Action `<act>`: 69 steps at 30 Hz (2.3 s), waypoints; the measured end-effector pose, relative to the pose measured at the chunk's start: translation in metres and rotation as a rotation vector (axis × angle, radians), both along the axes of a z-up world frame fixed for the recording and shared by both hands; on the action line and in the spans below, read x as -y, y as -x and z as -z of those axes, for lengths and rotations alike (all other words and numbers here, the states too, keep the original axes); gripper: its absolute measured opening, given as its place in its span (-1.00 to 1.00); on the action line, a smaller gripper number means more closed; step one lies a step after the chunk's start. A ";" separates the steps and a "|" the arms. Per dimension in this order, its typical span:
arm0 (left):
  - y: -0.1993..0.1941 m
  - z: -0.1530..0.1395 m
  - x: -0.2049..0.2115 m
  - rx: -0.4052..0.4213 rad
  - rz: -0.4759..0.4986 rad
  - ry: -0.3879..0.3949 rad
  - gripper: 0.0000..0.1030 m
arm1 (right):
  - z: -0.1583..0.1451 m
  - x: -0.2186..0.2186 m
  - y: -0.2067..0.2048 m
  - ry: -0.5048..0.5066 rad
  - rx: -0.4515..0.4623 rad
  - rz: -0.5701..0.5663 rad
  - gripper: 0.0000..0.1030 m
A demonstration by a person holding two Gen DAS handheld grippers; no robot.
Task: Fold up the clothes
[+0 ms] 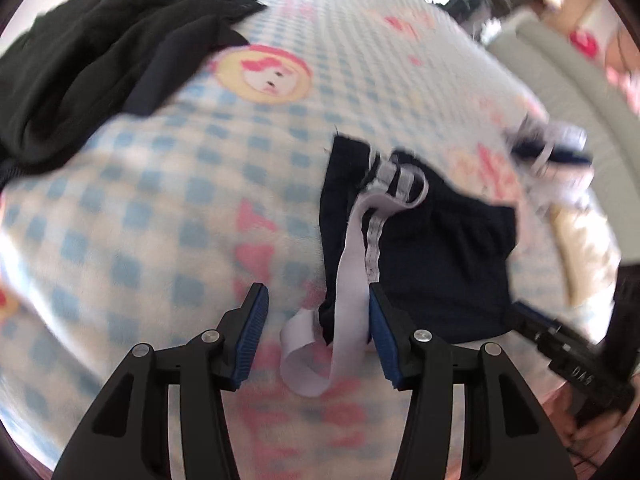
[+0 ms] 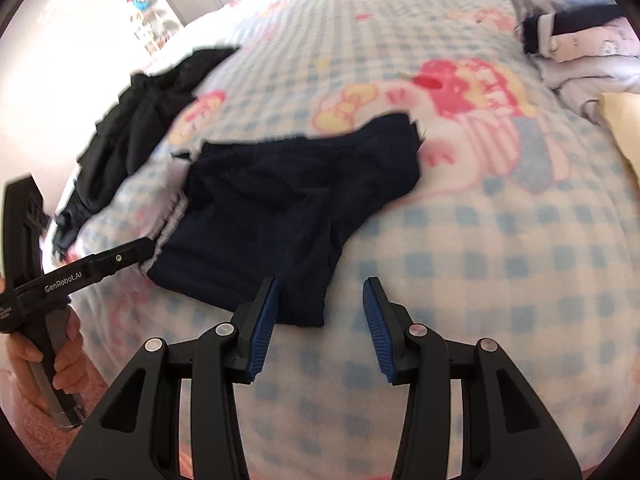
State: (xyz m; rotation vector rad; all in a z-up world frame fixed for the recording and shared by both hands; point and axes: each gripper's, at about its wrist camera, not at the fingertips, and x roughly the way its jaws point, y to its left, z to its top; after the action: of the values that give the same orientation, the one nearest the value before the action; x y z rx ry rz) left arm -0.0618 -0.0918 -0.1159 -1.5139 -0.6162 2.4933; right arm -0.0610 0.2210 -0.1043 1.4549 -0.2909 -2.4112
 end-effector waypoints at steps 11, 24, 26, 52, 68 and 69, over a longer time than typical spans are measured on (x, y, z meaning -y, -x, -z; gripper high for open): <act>-0.009 0.024 -0.023 0.052 0.015 -0.065 0.01 | 0.021 0.013 0.001 -0.009 0.069 -0.013 -0.14; -0.005 0.026 -0.026 0.020 0.001 -0.050 -0.45 | 0.017 0.034 0.000 -0.077 0.048 -0.081 -0.40; -0.006 0.024 -0.029 0.012 0.014 -0.042 -0.54 | 0.015 0.035 -0.001 -0.061 0.050 -0.088 -0.59; -0.043 0.009 -0.013 0.024 0.078 -0.110 0.01 | -0.017 -0.011 -0.054 0.047 0.073 -0.054 -0.16; -0.002 0.011 -0.025 -0.030 0.119 -0.090 -0.05 | -0.012 -0.010 -0.003 -0.006 0.031 -0.004 0.00; -0.002 0.008 -0.026 -0.043 0.128 -0.104 -0.03 | -0.017 -0.007 -0.003 0.006 0.008 -0.024 0.00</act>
State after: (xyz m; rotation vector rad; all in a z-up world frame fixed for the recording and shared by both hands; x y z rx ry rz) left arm -0.0597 -0.0660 -0.1243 -1.4130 -0.6116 2.3540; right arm -0.0576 0.2278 -0.0877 1.4576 -0.2808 -2.3835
